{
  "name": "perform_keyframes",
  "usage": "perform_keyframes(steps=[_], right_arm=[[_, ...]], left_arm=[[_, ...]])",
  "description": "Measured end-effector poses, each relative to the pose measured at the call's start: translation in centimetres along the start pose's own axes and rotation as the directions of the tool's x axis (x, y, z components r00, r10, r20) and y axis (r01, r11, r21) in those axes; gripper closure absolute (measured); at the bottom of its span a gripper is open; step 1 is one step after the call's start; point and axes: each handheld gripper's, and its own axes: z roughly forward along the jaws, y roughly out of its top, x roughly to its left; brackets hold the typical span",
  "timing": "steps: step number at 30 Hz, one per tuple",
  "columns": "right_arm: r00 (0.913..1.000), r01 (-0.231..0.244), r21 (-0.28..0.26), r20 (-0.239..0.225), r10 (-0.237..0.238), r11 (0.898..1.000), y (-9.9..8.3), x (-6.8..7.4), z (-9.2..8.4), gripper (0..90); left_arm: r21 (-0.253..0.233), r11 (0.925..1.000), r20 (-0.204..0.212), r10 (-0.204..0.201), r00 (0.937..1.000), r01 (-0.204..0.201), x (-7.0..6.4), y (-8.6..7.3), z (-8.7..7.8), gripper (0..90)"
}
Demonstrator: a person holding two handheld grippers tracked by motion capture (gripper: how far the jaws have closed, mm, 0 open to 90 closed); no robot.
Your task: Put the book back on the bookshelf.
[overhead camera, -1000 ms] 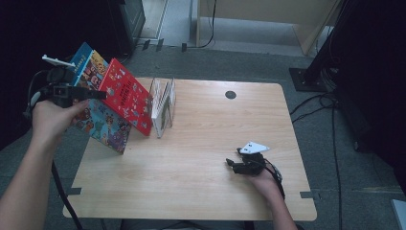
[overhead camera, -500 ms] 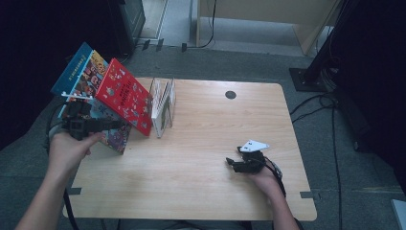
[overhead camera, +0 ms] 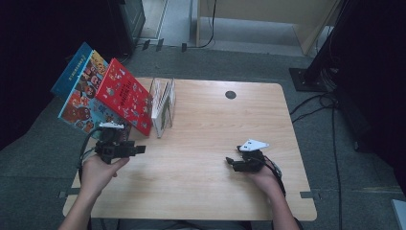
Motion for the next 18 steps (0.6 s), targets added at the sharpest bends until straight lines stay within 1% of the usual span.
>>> perform_keyframes(steps=[2, 3, 4, 6, 8, 10, 11, 12, 13, 14, 15, 18], right_arm=[[1.0000, 0.000, -0.001, -0.001, 0.000, 1.000, 0.0, 0.0, 0.0, 30.4], [1.0000, -0.001, 0.000, -0.002, 0.001, 1.000, 0.0, 0.0, 0.0, 30.3], [1.0000, -0.001, 0.000, -0.002, 0.001, 1.000, 0.0, 0.0, 0.0, 30.3], [1.0000, -0.001, 0.000, 0.000, 0.001, 1.000, 0.0, 0.0, 0.0, 29.6], [1.0000, -0.003, 0.001, 0.002, 0.003, 1.000, 0.0, 0.0, 0.0, 29.2], [1.0000, -0.001, 0.000, 0.003, 0.001, 1.000, 0.0, 0.0, 0.0, 28.9], [1.0000, -0.005, 0.001, 0.004, 0.005, 1.000, 0.0, 0.0, 0.0, 28.4], [1.0000, -0.005, 0.001, 0.005, 0.005, 1.000, 0.0, 0.0, 0.0, 28.3], [1.0000, -0.006, 0.001, 0.005, 0.006, 1.000, 0.0, 0.0, 0.0, 28.2], [0.9999, -0.009, 0.002, 0.007, 0.009, 1.000, 0.0, 0.0, 0.0, 28.0], [0.9999, -0.015, 0.003, 0.009, 0.015, 1.000, -0.1, 0.1, 0.0, 27.7], [0.9999, -0.012, 0.002, 0.012, 0.012, 1.000, -0.1, 0.0, -0.1, 27.0]], left_arm=[[0.016, 0.9998, 0.013, 0.007, 0.9999, -0.008, -0.2, -0.6, 1.0, 40.2], [0.031, 0.9994, 0.015, 0.017, 0.9997, -0.017, -0.3, -1.3, 2.4, 40.1], [0.031, 0.9994, 0.015, 0.017, 0.9997, -0.017, -0.3, -1.3, 2.4, 40.1], [0.039, 0.9991, 0.042, 0.013, 0.9990, -0.015, -0.2, -1.8, 3.3, 39.5], [0.059, 0.9980, 0.032, 0.021, 0.9993, -0.023, -0.3, -2.3, 4.3, 38.9], [0.076, 0.9968, 0.025, 0.024, 0.9994, -0.026, -0.4, -2.5, 5.0, 38.0], [0.064, 0.9979, 0.040, 0.010, 0.9991, -0.012, -0.3, -2.7, 5.4, 36.5], [0.064, 0.9979, 0.040, 0.010, 0.9991, -0.012, -0.3, -2.7, 5.4, 36.4], [0.063, 0.9980, 0.049, 0.005, 0.9988, -0.008, -0.2, -2.8, 5.6, 36.3], [0.072, 0.9974, 0.058, 0.001, 0.9983, -0.005, 0.0, -3.1, 6.1, 36.1], [0.072, 0.9974, 0.058, 0.001, 0.9983, -0.005, 0.0, -3.1, 6.1, 36.1], [0.090, 0.9958, 0.058, 0.007, 0.9983, -0.012, 0.1, -3.5, 6.8, 35.7]])
